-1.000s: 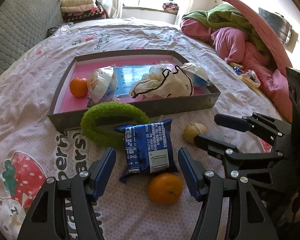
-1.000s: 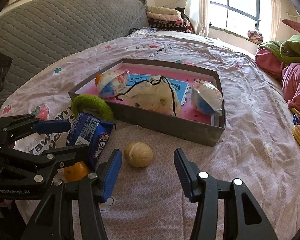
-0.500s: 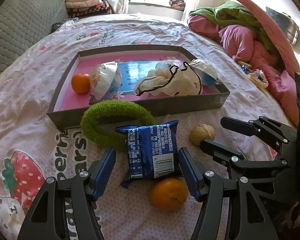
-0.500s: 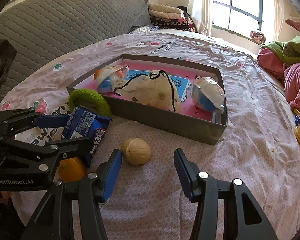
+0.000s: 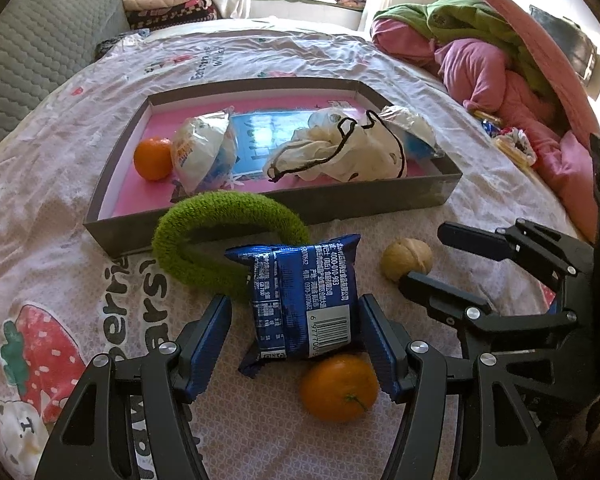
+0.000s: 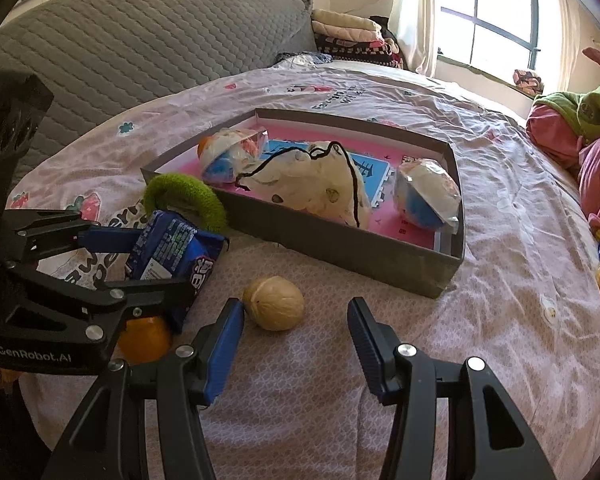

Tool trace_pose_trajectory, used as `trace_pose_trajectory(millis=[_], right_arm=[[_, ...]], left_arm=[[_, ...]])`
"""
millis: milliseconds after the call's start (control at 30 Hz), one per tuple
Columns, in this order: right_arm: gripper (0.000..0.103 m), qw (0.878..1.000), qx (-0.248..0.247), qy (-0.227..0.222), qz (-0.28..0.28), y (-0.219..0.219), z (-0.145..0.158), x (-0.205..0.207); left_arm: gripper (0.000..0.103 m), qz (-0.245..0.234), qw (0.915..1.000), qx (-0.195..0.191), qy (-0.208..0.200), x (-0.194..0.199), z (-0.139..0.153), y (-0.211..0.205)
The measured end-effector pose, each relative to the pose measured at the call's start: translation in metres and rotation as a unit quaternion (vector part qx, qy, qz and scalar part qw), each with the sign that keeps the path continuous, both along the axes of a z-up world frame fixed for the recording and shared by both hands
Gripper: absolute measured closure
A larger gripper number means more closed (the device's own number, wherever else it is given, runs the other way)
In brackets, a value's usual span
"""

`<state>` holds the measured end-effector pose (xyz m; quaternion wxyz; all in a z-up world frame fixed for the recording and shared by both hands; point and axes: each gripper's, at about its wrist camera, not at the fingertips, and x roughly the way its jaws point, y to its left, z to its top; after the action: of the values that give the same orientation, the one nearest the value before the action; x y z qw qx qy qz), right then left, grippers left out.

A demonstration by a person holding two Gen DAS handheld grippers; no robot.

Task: Organize objects
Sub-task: 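Move the left tool to the blue snack pack while the right tool approaches the round tan bun, then grasp the blue snack pack with the left tool while the right tool grasps the round bun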

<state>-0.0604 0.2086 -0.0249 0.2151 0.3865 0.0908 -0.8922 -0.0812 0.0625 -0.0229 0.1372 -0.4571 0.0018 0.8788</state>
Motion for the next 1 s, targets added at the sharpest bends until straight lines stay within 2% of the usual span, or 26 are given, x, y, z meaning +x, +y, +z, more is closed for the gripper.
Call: trace_pose_trajectory(millis=[233, 400, 533, 833, 1000], right_arm=[[0.05, 1.0, 0.014, -0.01, 0.016, -0.009, -0.007, -0.009], [0.067, 1.0, 0.017, 0.003, 0.026, -0.012, -0.004, -0.007], [0.071, 0.999, 0.021, 0.008, 0.027, -0.011, -0.002, -0.007], [0.071, 1.0, -0.008, 0.004, 0.015, 0.0, 0.003, -0.009], [0.071, 0.999, -0.035, 0.005, 0.005, 0.01, 0.007, -0.01]], left_arm=[[0.037, -0.003, 1.0, 0.001, -0.005, -0.003, -0.002, 0.0], [0.037, -0.006, 0.9999, -0.002, -0.011, -0.006, -0.004, 0.003], [0.039, -0.007, 0.9998, -0.009, -0.017, -0.008, -0.006, 0.007], [0.05, -0.012, 0.9994, -0.033, -0.003, -0.007, -0.006, 0.016], [0.051, -0.017, 0.9997, -0.016, 0.006, -0.002, 0.001, 0.012]])
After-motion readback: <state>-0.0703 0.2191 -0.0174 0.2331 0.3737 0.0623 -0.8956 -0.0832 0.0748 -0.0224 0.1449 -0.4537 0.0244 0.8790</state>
